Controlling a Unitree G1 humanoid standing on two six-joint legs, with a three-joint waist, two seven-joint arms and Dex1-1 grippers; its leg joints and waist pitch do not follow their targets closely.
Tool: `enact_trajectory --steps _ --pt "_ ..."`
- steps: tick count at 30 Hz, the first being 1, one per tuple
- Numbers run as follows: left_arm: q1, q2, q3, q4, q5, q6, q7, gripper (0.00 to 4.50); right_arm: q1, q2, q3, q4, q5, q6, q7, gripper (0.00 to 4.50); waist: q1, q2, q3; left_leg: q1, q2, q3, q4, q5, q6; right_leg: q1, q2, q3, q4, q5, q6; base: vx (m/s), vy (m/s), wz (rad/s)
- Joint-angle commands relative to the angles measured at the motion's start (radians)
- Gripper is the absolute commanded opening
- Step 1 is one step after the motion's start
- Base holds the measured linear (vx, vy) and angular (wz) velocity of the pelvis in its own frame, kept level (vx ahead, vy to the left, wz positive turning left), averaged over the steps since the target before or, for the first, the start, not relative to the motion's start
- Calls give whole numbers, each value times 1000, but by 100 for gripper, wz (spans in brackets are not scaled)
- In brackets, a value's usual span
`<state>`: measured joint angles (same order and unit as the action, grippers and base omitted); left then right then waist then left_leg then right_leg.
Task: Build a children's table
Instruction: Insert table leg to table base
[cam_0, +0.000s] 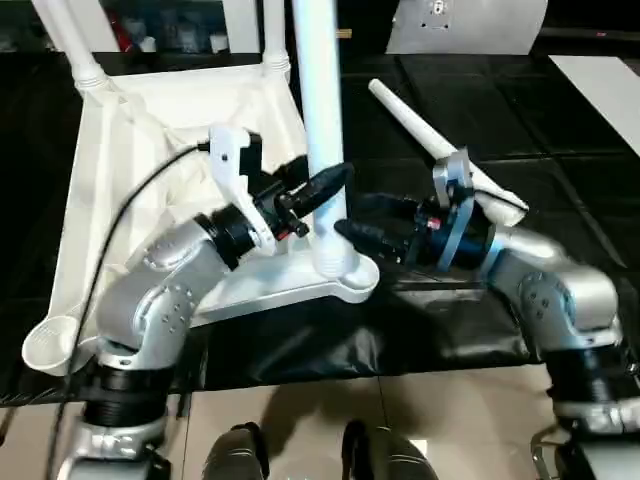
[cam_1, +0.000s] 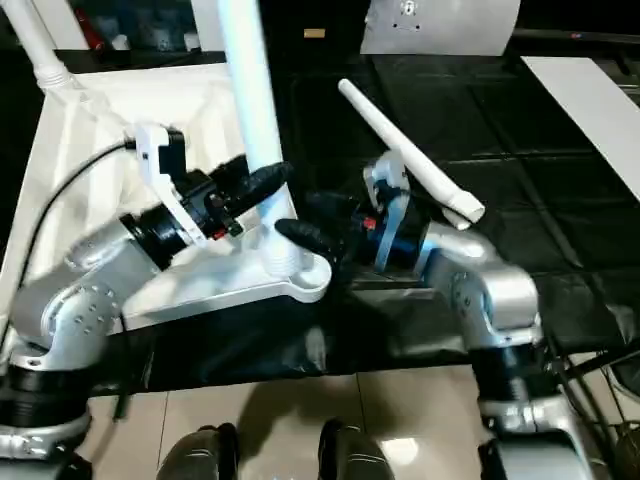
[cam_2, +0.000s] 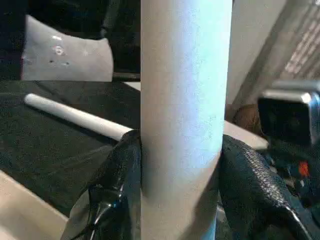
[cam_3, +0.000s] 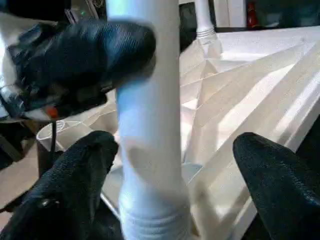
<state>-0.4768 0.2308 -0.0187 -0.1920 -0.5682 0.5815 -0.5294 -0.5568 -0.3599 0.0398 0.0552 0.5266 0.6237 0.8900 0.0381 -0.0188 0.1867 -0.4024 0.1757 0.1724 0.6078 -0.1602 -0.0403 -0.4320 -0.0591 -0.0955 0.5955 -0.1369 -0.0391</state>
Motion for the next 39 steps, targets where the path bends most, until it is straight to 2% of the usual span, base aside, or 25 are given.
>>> enact_trajectory --steps 1,7,8,9,11,15,17,19,25,26,30,32,33,35,39 --pt "-14 3 -31 -30 20 -13 -18 192 -13 -11 3 5 -7 24 -1 427 4 3 -100 24 48 -20 -62 -167 63 68 -84 59 -79 -374 -150 0 0 0" --pt "-29 17 -79 -42 66 -36 -29 192 -35 -27 73 7 -35 57 20 427 4 3 -103 22 49 -21 -62 -156 59 70 -85 60 -74 -345 -156 0 0 0" --pt "-31 17 -82 -43 69 -38 -28 192 -37 -25 80 9 -37 63 19 427 3 3 -104 22 49 -21 -62 -153 60 71 -84 61 -72 -336 -160 0 0 0" --pt "-34 16 -86 -44 72 -40 -29 192 -40 -24 88 14 -40 68 21 427 1 -4 -106 22 49 -19 -61 -152 60 72 -85 61 -73 -334 -164 0 0 0" --pt "-37 15 -92 -44 78 -43 -33 192 -44 -21 97 20 -47 72 22 427 3 0 -104 22 49 -20 -61 -151 60 71 -86 61 -72 -340 -166 0 0 0" --pt "-37 16 -104 -45 87 -50 -40 192 -52 -8 106 39 -59 78 11 427 3 -2 -106 21 49 -19 -60 -148 56 71 -86 62 -72 -345 -161 0 0 0" --pt "-36 19 -110 -45 94 -54 -44 192 -59 -1 105 54 -62 76 1 413 2 -3 -106 21 49 -19 -60 -145 58 71 -87 62 -71 -343 -161 0 0 0" --pt "-35 22 -116 -47 97 -56 -47 192 -65 3 105 64 -64 72 -6 380 2 -3 -106 21 50 -19 -60 -147 55 71 -86 62 -71 -349 -160 0 0 0" --pt "-32 29 -129 -49 112 -62 -57 192 -70 14 103 64 -65 58 10 341 3 -1 -109 21 50 -19 -59 -140 56 73 -87 62 -69 -326 -166 0 0 0" --pt "-32 28 -129 -48 113 -63 -59 192 -70 14 104 62 -64 59 13 321 3 -1 -110 21 50 -19 -59 -136 57 72 -87 63 -67 -317 -169 0 0 0" --pt "-33 28 -130 -46 115 -66 -59 192 -69 14 106 59 -63 57 18 289 4 0 -111 21 51 -18 -59 -132 59 73 -87 63 -65 -301 -180 0 0 0" --pt "-32 28 -130 -46 117 -67 -60 192 -69 15 106 58 -62 57 20 289 4 0 -110 22 51 -18 -59 -141 56 73 -87 63 -67 -313 -179 0 0 0" --pt "-32 28 -130 -46 117 -67 -60 192 -69 15 106 58 -62 57 20 266 4 0 -110 22 51 -18 -59 -145 54 73 -87 63 -68 -320 -177 0 0 0" --pt "-31 26 -129 -47 120 -67 -63 192 -67 18 104 58 -61 58 24 257 4 0 -111 21 50 -18 -59 -142 54 74 -87 63 -67 -318 -175 0 0 0" --pt "-28 27 -130 -51 123 -67 -66 192 -64 21 103 57 -59 58 29 210 4 0 -111 22 51 -19 -59 -142 54 73 -87 63 -67 -318 -175 0 0 0"
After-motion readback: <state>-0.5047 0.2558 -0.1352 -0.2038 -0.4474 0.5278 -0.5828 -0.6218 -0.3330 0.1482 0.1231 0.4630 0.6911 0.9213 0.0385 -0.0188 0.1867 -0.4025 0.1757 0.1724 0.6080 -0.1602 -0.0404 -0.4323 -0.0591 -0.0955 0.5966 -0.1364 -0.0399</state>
